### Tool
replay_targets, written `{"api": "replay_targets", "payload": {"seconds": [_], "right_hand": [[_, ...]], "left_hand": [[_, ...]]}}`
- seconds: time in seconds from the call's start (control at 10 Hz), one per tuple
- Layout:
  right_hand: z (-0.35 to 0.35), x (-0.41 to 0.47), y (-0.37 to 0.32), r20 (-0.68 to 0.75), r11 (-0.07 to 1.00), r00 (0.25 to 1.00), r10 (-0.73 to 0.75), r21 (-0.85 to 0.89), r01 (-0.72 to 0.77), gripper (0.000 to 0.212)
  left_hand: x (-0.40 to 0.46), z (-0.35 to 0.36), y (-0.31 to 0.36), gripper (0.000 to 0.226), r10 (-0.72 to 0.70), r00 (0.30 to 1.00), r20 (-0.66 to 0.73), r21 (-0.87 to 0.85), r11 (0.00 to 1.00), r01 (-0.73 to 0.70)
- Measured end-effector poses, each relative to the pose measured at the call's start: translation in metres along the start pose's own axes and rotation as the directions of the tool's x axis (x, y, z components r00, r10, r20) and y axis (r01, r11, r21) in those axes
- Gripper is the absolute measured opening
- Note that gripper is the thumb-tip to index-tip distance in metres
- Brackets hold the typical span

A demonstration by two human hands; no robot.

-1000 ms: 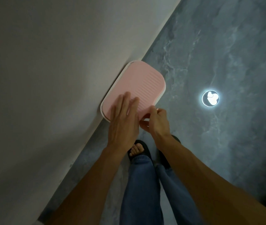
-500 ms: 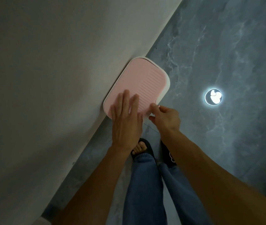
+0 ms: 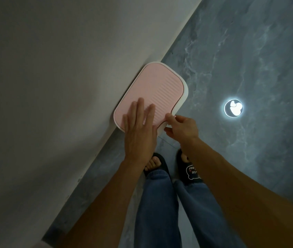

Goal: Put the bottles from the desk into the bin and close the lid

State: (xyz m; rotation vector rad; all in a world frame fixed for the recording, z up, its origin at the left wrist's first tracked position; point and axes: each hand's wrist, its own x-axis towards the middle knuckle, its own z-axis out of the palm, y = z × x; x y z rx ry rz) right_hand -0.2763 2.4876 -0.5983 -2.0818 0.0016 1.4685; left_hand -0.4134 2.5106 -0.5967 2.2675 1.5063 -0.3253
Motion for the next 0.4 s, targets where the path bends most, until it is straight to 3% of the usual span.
{"api": "replay_targets", "payload": {"seconds": [0.1,0.2,0.3,0.4], "right_hand": [[-0.002,0.0,-0.002,0.021,0.997,0.999,-0.024,-0.073,0.025,0.018],[-0.006,-0.009,-0.004,0.079,0.97,0.996,-0.05,-0.233,0.067,0.038],[-0.022,-0.036,-0.007,0.13,0.869,0.988,-0.08,-0.477,0.133,0.059],[-0.058,-0.078,0.002,0.227,0.77,0.968,-0.109,-0.597,0.226,0.046]], "left_hand": [[0.0,-0.009,-0.002,0.07,0.018,0.999,0.026,-0.007,1.0,-0.018],[-0.007,-0.022,0.002,0.068,0.004,0.998,0.068,-0.088,0.996,0.002],[-0.027,-0.046,0.006,0.057,-0.035,0.993,0.108,-0.193,0.98,0.055],[-0.067,-0.074,0.011,0.039,-0.077,0.979,0.188,-0.28,0.951,0.129]]}}
